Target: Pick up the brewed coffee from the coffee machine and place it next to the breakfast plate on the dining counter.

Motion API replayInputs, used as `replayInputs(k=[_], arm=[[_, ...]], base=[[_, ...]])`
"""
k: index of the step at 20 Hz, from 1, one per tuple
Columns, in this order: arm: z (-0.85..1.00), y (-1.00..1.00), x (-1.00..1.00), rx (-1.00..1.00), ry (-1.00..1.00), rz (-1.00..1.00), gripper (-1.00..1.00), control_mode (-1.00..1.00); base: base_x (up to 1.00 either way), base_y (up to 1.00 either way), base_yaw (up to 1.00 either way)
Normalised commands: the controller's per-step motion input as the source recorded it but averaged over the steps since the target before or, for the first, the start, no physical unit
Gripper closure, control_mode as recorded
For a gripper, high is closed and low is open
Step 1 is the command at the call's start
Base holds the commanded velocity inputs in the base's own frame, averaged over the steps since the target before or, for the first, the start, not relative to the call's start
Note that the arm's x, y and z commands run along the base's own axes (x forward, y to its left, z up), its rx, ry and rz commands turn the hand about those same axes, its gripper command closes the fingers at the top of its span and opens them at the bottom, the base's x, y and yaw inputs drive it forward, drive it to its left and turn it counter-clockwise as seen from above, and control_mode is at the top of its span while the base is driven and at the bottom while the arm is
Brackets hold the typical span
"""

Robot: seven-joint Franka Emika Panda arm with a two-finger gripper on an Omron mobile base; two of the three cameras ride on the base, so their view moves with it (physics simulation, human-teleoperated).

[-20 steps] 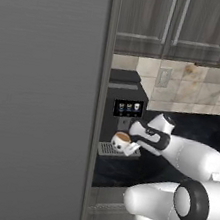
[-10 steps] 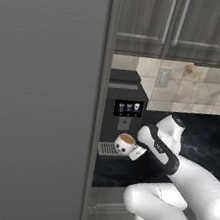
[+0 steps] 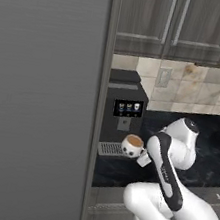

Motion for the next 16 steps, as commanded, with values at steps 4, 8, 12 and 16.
replayInputs(k=[4, 8, 12, 16], arm=[[0.30, -0.40, -0.50, -0.16, 0.00, 0.00, 1.00, -1.00], [0.46, -0.43, -0.43, -0.12, -0.03, 0.00, 1.00, -1.00], [0.74, -0.38, -0.46, -0.03, -0.16, 0.00, 1.00, -1.00], [0.75, -0.25, -0.54, -0.01, -0.17, 0.00, 1.00, -1.00]], base=[[0.00, 0.00, 0.00], [0.00, 0.00, 0.00], [0.00, 0.00, 0.00], [0.00, 0.00, 0.00]])
